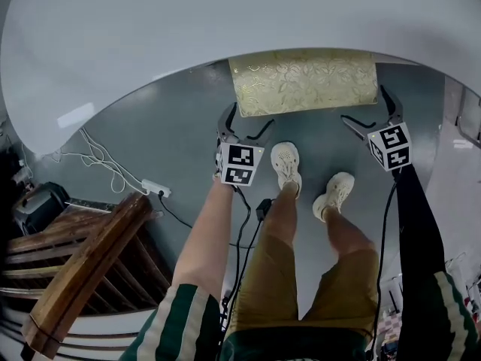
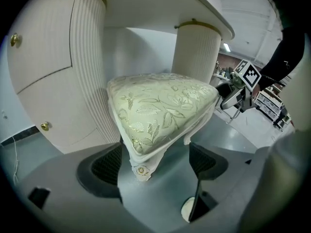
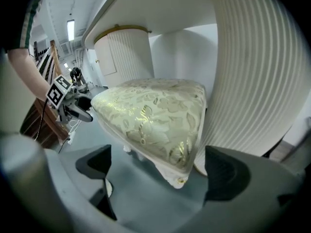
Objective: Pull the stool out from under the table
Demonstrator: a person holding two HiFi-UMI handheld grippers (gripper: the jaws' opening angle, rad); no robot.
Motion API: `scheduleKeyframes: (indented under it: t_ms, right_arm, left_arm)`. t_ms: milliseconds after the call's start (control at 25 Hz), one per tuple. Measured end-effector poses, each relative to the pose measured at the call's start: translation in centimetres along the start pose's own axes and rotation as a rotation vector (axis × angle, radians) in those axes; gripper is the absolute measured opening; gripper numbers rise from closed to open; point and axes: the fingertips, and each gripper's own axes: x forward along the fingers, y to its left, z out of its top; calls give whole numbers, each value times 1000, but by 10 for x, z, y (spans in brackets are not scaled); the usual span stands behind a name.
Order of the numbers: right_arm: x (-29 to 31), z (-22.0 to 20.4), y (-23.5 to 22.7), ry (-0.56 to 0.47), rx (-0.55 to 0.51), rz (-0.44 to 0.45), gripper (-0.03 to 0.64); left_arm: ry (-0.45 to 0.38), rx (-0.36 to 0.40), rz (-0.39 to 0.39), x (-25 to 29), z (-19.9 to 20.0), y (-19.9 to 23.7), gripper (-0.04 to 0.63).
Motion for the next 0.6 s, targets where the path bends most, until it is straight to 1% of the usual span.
scheduleKeyframes:
  t_ms: [160,280,360,440,520,600]
  right_arm:
    - [12,-17,-2,21,-7,-3,598]
    - [19,-20,-4,16,-36,-23,598]
    - [25,-21,-10,10,-20,-26,598]
    - [29,-20,-11,3,-3,-25,598]
    - [35,-18,-10,6,-14,-32,598]
    - [44,-19,-11,7,-23,-47,598]
  left_arm:
    - [20,32,5,13,-8,0,420]
    - [28,1,-4,20,-10,1,420]
    - [20,-13,-16,28,-6,-1,431]
    - [20,-4,-18,32,-5,-1,435]
    - [29,8,-18,36,-6,1,439]
    - [47,2,-25,42,-9,0,440]
